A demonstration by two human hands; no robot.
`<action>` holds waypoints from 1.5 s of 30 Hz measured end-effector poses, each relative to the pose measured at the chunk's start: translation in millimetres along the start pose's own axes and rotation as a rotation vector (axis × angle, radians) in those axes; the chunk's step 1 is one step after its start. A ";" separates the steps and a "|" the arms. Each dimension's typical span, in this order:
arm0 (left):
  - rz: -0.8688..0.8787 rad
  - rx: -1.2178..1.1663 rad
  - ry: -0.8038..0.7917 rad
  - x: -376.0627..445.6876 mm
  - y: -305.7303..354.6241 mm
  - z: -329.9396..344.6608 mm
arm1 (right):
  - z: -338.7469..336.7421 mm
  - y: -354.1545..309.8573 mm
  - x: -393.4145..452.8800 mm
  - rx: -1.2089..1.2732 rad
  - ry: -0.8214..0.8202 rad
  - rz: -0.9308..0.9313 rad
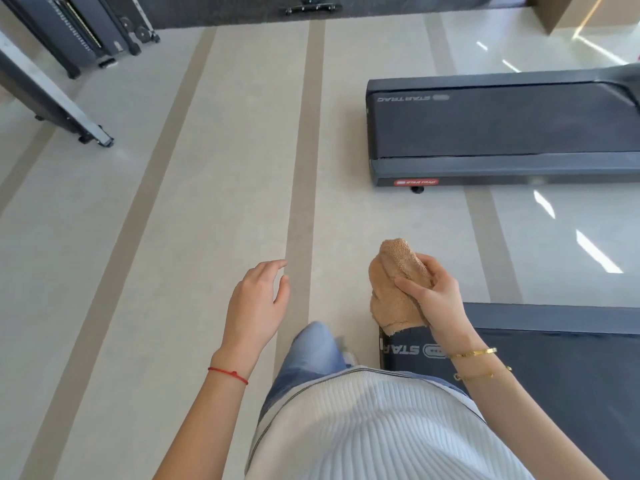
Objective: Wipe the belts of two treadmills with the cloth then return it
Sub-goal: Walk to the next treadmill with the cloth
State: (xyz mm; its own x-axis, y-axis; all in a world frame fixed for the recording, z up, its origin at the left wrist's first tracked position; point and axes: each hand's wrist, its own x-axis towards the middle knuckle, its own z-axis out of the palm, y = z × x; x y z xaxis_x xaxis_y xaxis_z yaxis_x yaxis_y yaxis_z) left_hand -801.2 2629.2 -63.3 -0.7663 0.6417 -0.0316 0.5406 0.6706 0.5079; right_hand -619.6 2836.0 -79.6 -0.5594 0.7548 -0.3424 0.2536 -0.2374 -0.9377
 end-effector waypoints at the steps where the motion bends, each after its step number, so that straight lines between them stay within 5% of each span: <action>1: 0.008 0.000 -0.008 18.5 3.7 2.2 | 0.8 -4.7 14.9 0.002 0.009 0.002; 26: 0.332 0.038 -0.270 541.2 127.3 66.5 | -23.9 -142.8 434.0 0.024 0.379 0.010; 45: 0.106 -0.047 -0.183 833.1 311.2 267.0 | -192.2 -210.9 841.1 -0.014 0.194 0.116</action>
State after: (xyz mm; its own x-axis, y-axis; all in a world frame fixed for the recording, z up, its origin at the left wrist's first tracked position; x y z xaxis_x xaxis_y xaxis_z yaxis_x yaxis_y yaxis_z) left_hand -1178.7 3471.9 -161.4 -0.6279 0.7675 -0.1291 0.5949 0.5802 0.5562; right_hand -992.0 3638.4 -158.6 -0.3643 0.8267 -0.4288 0.3191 -0.3218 -0.8914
